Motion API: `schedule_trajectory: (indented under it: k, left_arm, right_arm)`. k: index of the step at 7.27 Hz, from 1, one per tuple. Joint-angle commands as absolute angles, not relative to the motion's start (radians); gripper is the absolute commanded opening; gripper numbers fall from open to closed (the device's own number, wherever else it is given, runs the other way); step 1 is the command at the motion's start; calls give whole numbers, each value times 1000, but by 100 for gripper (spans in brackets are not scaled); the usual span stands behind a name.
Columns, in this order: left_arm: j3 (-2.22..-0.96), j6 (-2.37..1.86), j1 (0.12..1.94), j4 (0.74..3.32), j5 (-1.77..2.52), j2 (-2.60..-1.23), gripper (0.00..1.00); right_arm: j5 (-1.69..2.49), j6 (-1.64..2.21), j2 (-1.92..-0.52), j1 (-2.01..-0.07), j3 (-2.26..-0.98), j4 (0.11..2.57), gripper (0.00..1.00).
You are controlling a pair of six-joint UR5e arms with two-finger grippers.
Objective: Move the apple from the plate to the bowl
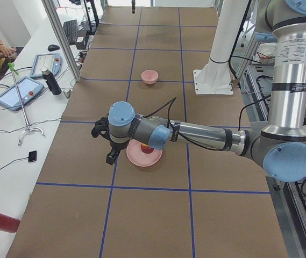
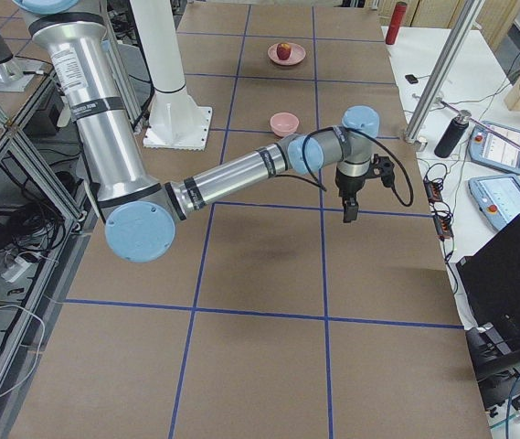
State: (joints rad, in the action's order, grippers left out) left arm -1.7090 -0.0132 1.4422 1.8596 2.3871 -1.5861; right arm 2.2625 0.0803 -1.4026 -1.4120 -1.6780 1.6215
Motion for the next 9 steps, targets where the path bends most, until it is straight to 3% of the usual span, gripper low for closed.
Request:
schedule_trajectory:
  k: [1, 5, 9]
  left_arm:
    - [-1707, -212, 1312, 2004, 2349, -1576, 100]
    - [-1703, -483, 1086, 2208, 2244, -1517, 100]
    - [-1703, -561, 973, 2243, 2157, -1502, 100]
  right_arm:
    - [2279, -212, -1556, -1538, -1681, 1621, 100]
    - [2292, -224, -1611, -1557, -1698, 1621, 100]
    - [2290, -221, -1621, -1557, -1698, 1621, 100]
